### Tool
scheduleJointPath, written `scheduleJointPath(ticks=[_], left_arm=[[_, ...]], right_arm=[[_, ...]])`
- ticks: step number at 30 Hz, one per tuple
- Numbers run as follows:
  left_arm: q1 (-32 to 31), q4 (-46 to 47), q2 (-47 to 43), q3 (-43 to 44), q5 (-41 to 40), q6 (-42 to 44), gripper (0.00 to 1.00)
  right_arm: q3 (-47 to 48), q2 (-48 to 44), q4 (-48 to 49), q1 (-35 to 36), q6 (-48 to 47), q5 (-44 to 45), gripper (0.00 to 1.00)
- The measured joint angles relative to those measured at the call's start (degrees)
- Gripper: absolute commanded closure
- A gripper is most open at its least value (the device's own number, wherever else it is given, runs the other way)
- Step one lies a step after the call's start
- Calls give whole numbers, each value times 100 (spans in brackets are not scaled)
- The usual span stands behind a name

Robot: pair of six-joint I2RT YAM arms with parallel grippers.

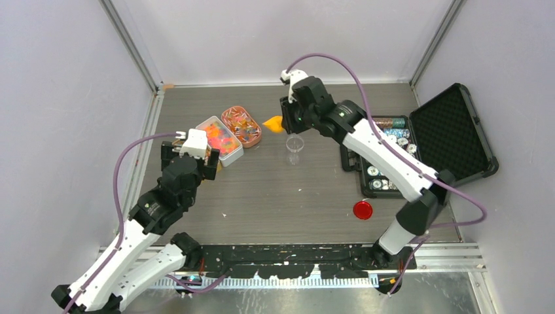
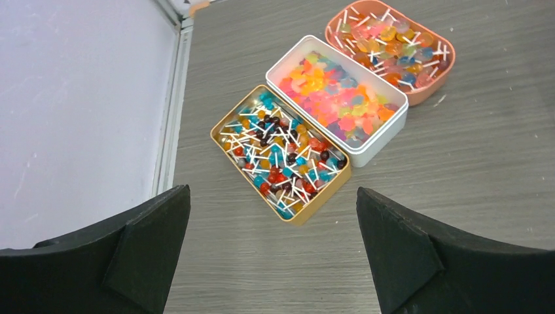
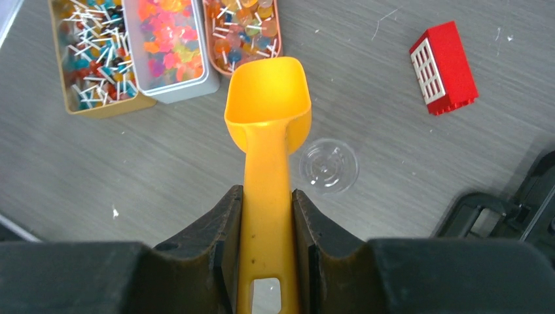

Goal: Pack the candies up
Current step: Scoop the fake candies from the storage box.

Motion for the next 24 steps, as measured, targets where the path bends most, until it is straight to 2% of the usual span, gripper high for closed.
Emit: scheduleJointPath(ticks=[3,11,17,24], left_arm=[[44,-35,-85,26,-101,-48,0],[46,299,-1207,-557,245,234,0],[44,459,-1344,-658,313,341,0],[46,520,-1344,-671,332,363,0]], right_arm=[[581,588,-210,7,-79,120,100],[1843,1987,-603,173,-199,341,100],[2684,2872,-870,354,-284,422,100],[3178,3366,-1110,490,-313,560,100]])
